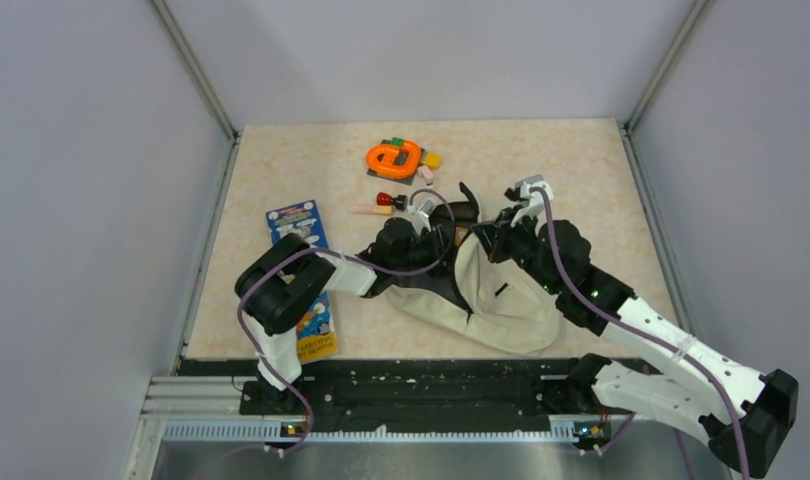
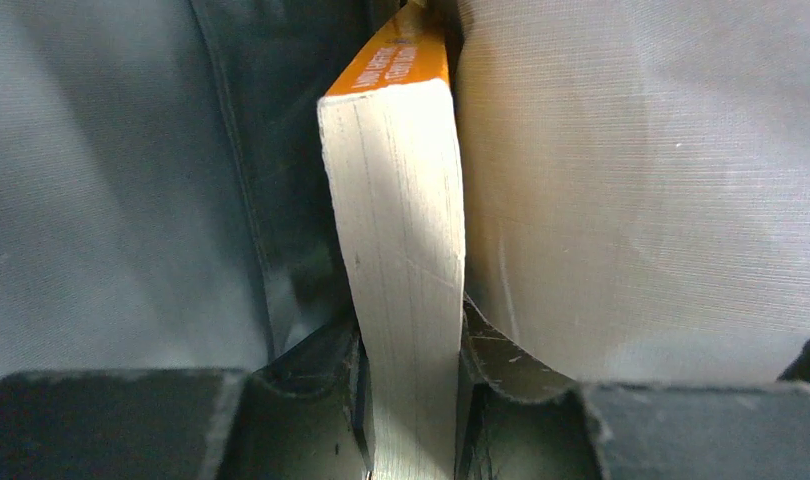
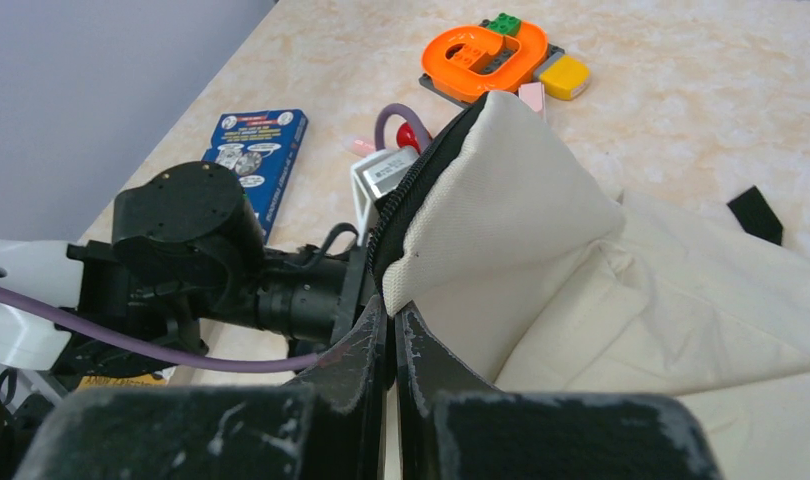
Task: Pack the student bag
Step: Place the book in the student bag.
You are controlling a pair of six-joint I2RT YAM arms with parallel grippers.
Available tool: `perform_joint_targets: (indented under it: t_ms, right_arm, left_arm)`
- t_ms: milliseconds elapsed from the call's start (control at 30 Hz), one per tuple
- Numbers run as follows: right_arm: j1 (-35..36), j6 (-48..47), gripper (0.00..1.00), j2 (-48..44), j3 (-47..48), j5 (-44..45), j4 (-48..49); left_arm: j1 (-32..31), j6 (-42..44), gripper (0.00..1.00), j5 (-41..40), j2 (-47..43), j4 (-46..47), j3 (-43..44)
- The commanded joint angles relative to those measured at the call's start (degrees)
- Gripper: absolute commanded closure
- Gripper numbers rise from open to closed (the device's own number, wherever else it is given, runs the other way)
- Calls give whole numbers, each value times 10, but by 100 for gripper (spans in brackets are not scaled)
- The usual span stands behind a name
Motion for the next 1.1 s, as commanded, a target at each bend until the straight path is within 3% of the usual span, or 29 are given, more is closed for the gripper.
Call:
perform_joint_targets:
  t_ms: [0, 133, 167, 333, 467, 667, 800, 967, 1067]
  right_arm:
    - [-6, -7, 100, -3, 20, 6, 49]
    - [-6, -7, 100, -7, 18, 6, 48]
    - [-6, -7, 100, -8, 17, 7, 48]
    - [-6, -8, 100, -11, 16, 8, 45]
    - [-6, -12, 100, -15, 14, 14, 44]
    - [-6, -18, 100, -28, 15, 27, 31]
    - [-6, -21, 100, -35, 14, 36, 30]
    - [-6, -23, 100, -39, 11, 42, 30]
    - [-6, -25, 100, -37, 8, 45, 30]
  left_arm:
    - [-18, 5, 100, 28, 18, 87, 45]
    - [-18, 34, 100, 9, 15, 25, 48]
    - [-18, 46, 96, 4, 11, 3, 48]
    - [-18, 115, 64, -33, -28, -100, 58]
    - [-17, 141, 42, -52, -49, -130, 57]
    - [-4, 172, 17, -91, -86, -153, 35]
    - [13, 209, 11, -130, -137, -211, 23]
    - [25, 276, 9, -242, -206, -380, 36]
    - [43, 305, 8, -273, -251, -426, 19]
